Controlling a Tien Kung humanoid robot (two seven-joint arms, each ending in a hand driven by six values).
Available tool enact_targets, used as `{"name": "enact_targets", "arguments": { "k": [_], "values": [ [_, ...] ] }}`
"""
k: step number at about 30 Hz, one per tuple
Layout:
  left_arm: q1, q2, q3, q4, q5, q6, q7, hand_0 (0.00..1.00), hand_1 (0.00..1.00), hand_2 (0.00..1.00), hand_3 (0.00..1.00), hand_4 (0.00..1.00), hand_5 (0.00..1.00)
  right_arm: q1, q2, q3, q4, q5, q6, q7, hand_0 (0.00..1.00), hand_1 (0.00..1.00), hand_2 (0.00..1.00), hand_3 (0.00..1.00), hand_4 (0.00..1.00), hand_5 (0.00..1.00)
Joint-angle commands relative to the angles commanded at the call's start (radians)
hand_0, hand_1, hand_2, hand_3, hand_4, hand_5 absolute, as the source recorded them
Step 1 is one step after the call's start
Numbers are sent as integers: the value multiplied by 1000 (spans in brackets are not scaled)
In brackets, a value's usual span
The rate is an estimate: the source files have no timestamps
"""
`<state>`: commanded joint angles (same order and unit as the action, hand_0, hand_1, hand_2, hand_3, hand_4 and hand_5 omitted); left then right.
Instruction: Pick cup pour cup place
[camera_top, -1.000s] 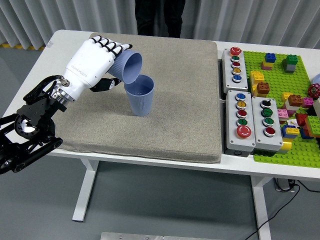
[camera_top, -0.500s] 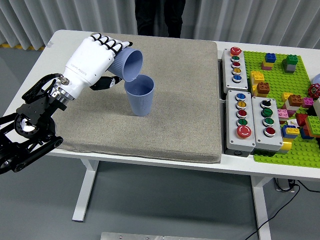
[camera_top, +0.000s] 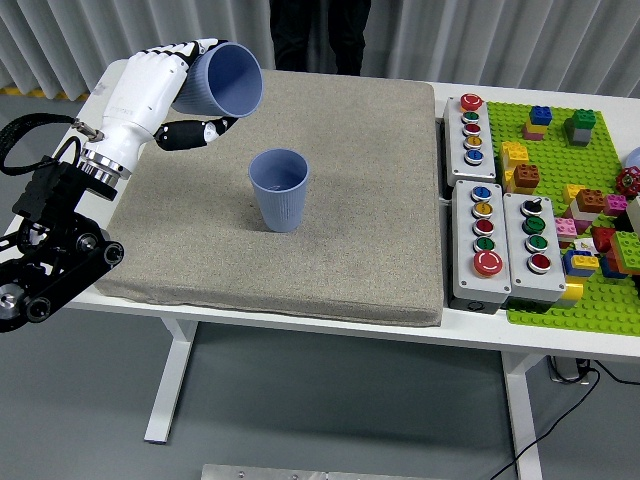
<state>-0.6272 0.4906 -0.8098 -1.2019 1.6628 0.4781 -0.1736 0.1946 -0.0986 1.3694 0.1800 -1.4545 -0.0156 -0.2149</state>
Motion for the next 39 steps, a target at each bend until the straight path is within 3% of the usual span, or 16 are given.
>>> {"name": "enact_targets", "arguments": {
  "k": [5,9,20,23,27,31,36,39],
  "values": [
    [61,-34,-95,-7,-208,-30,-105,566,539,553,582,649,170,-2,0,1,0,-3,1,0,689,660,585,591,2,66],
    [106,-61,-128,-1,-374,-39,-119,561,535,556,578,650,168,-2,2,4,0,-8,1,-1,689,659,583,590,2,64],
    [178,-133,-159,57,-836,52,-124,580,547,558,580,651,175,-5,5,1,0,-7,1,-1,689,660,584,590,2,66],
    [208,-177,-169,73,-954,90,-150,580,547,558,580,651,175,-10,6,-2,0,-8,2,-1,689,660,584,590,2,66],
    [239,-242,-183,100,-917,147,-205,576,555,559,580,649,180,-14,9,-4,0,-10,3,-2,689,659,584,590,2,65],
    [254,-280,-179,115,-838,167,-228,581,563,558,582,649,183,-15,10,-6,0,-10,3,-3,689,660,583,590,2,68],
    [260,-294,-149,120,-729,167,-222,588,585,563,585,650,184,-15,10,-13,0,-5,3,-2,689,659,583,590,2,66],
    [260,-300,-138,133,-745,167,-230,588,585,563,585,650,184,-15,9,-15,0,-4,4,-2,689,659,583,590,2,66]
  ]
}}
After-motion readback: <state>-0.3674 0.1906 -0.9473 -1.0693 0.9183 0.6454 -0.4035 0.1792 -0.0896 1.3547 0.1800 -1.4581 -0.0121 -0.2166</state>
